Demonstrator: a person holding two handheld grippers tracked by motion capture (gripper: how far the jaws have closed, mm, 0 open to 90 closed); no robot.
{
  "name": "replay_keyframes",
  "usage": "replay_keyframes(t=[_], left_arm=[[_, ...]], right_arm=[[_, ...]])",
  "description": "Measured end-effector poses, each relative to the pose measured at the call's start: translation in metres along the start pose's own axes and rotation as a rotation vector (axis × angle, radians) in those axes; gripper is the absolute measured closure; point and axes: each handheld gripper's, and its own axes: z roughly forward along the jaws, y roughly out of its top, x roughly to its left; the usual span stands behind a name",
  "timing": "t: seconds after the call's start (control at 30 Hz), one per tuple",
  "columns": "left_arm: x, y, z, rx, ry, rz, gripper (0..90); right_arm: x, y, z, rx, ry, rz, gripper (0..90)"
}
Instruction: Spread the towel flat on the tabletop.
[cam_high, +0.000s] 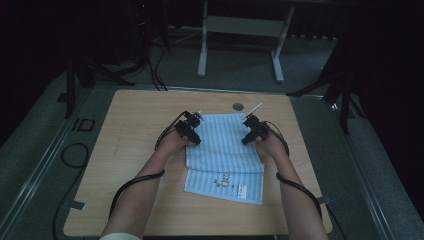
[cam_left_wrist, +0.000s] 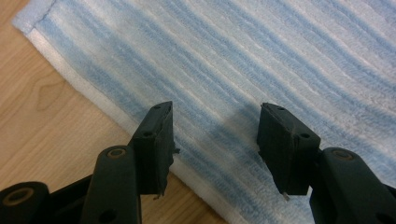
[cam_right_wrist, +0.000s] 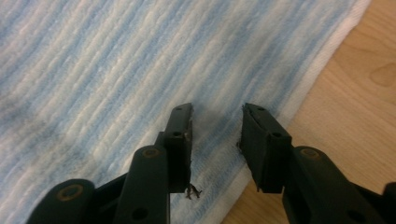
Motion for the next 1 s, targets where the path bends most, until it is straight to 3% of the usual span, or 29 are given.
replay_keyframes(t=[0.1,0.2,0.33,0.43,0.57,0.63,0.67,0.7,0.77,0.83,1.0], left_arm=[[-0.008,-0.009,-0.014,-0.051,-0.035,0.032,45.6],[-0.02,-0.023,-0.032,-0.09,-0.078,0.096,45.6],[-0.042,-0.042,-0.056,-0.137,-0.127,0.188,45.7],[-0.068,-0.062,-0.073,-0.156,-0.168,0.295,45.7],[-0.096,-0.089,-0.078,-0.156,-0.225,0.391,45.6],[-0.105,-0.101,-0.074,-0.154,-0.283,0.4,45.6],[-0.109,-0.106,-0.072,-0.144,-0.284,0.412,45.6],[-0.112,-0.111,-0.069,-0.137,-0.267,0.424,45.6],[-0.115,-0.117,-0.063,-0.12,-0.278,0.42,45.6],[-0.115,-0.12,-0.056,-0.09,-0.241,0.43,45.6],[-0.108,-0.122,-0.045,-0.045,-0.219,0.413,45.6]], right_arm=[[0.004,-0.004,-0.006,0.014,-0.006,-0.04,62.1],[0.013,-0.017,-0.02,-0.006,-0.005,-0.098,62.4],[0.036,-0.045,-0.045,-0.041,0.001,-0.185,62.6],[0.058,-0.067,-0.06,-0.049,0.006,-0.258,62.5],[0.084,-0.099,-0.072,-0.083,0.063,-0.306,62.3],[0.097,-0.113,-0.071,-0.082,0.077,-0.325,61.5],[0.102,-0.12,-0.069,-0.072,0.089,-0.335,60.1],[0.108,-0.127,-0.067,-0.059,0.097,-0.352,59.8],[0.116,-0.14,-0.065,-0.044,0.1,-0.371,58.1],[0.121,-0.149,-0.064,-0.035,0.099,-0.39,56.1],[0.128,-0.159,-0.062,0.009,0.109,-0.444,54.3]])
